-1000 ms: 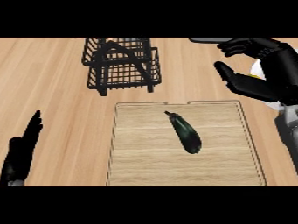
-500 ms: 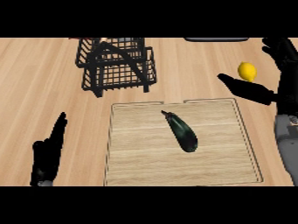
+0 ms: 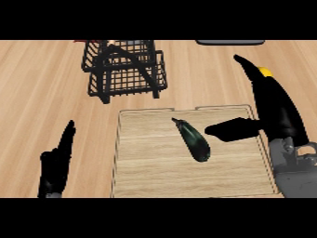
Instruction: Pick the eggplant from the tray and place it in the tiered basket
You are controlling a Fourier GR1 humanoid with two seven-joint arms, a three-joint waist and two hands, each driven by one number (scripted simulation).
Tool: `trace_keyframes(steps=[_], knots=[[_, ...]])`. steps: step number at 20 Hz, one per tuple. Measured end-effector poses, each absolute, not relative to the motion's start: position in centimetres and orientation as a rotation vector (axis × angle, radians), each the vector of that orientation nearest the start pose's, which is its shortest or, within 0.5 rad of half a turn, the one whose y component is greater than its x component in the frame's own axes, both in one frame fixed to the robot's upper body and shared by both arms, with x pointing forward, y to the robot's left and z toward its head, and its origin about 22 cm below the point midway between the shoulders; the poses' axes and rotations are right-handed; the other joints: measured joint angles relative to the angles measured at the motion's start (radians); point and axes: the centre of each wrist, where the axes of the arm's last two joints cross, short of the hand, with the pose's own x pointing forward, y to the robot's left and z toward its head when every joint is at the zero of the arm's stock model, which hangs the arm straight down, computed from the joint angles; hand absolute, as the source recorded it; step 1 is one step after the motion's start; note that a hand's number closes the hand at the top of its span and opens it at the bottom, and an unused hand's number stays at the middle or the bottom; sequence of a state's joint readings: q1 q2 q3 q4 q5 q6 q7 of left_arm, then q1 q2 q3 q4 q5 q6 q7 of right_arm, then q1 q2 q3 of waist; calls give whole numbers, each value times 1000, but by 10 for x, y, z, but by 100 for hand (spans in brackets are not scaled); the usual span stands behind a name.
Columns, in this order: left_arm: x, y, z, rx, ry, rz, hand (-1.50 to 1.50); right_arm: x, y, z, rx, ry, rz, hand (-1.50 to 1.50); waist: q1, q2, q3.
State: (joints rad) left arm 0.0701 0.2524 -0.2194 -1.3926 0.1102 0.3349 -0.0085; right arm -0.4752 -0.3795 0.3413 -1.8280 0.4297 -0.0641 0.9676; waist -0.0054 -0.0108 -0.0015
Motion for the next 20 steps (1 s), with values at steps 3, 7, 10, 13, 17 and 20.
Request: trace_keyframes(steps=[3, 7, 10, 13, 17, 20], knots=[[212, 254, -52, 284, -1326, -25, 0, 276, -152, 175, -734, -1250, 725, -150, 7, -1, 0], [213, 252, -51, 278, -1321, -27, 0, 277, -131, 177, -820, -1185, 871, -150, 13, 0, 0], [214, 251, -48, 271, -1318, -29, 0, 278, -113, 175, -874, -1164, 928, -150, 14, 2, 0], [216, 252, -48, 272, -1316, -29, 0, 278, -95, 170, -906, -1146, 971, -150, 13, 3, 0], [216, 249, -49, 266, -1321, -24, 0, 281, -80, 156, -945, -1102, 1011, -150, 11, 5, 2], [217, 248, -49, 266, -1323, -25, 0, 286, -71, 144, -979, -1057, 1051, -150, 12, 6, 2]])
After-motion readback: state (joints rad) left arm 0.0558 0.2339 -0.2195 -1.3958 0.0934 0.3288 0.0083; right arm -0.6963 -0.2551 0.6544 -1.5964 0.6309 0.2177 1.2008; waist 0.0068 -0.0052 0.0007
